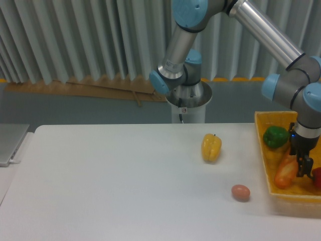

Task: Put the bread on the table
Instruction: 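Lower the open gripper onto the bread loaf's end and close it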

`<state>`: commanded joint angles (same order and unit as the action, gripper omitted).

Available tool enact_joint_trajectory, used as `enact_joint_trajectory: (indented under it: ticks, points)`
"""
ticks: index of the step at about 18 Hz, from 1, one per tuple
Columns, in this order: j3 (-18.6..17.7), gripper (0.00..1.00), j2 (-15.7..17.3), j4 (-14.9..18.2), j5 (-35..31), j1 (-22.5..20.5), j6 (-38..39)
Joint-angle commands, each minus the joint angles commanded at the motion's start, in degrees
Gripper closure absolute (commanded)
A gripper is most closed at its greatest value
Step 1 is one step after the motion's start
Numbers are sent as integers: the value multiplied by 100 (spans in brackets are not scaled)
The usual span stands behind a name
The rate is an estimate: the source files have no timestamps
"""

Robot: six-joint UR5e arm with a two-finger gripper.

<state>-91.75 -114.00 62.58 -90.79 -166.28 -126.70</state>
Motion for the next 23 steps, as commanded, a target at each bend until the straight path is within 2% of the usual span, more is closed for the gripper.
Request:
enact_joint_trajectory:
  ticks: [3,6,16,17,19,23]
  points:
    - [-158,0,45,9,44,-123,329]
    - [-264,0,45,18,-17,-141,1197]
    - [-335,0,88,9,-9,-141,1235]
    - [-335,4,97,9,-17,-124,1235]
    - [-335,28,97,9,-17,-115,1235]
    - [-317,33,80,-17,-9,-97,1209]
